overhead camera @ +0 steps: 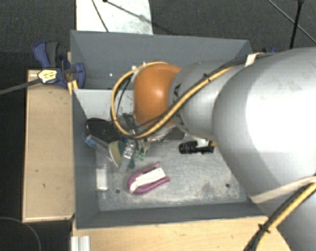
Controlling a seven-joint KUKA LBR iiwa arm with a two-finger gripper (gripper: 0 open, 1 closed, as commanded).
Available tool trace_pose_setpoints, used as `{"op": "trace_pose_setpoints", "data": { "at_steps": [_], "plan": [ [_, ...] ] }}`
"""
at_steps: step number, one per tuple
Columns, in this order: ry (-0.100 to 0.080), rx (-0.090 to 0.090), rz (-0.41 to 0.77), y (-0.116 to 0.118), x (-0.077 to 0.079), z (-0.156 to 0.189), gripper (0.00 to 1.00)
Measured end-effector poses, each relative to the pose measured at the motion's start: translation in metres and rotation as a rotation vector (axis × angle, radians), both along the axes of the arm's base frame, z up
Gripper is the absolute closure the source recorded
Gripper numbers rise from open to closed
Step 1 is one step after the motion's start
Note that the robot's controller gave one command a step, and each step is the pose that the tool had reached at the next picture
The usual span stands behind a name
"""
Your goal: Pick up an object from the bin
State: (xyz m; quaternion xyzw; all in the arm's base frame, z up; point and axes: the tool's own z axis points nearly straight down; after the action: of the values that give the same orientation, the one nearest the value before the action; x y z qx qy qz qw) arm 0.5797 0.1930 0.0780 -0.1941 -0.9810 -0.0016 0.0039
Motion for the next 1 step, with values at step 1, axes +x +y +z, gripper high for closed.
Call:
{"op": "trace_pose_setpoints", "data": {
  "at_steps": [1],
  "plan": [
    [-0.002,-0.001,-0.005,-0.0011,-0.0002,-0.0021,1.00]
  ]
}}
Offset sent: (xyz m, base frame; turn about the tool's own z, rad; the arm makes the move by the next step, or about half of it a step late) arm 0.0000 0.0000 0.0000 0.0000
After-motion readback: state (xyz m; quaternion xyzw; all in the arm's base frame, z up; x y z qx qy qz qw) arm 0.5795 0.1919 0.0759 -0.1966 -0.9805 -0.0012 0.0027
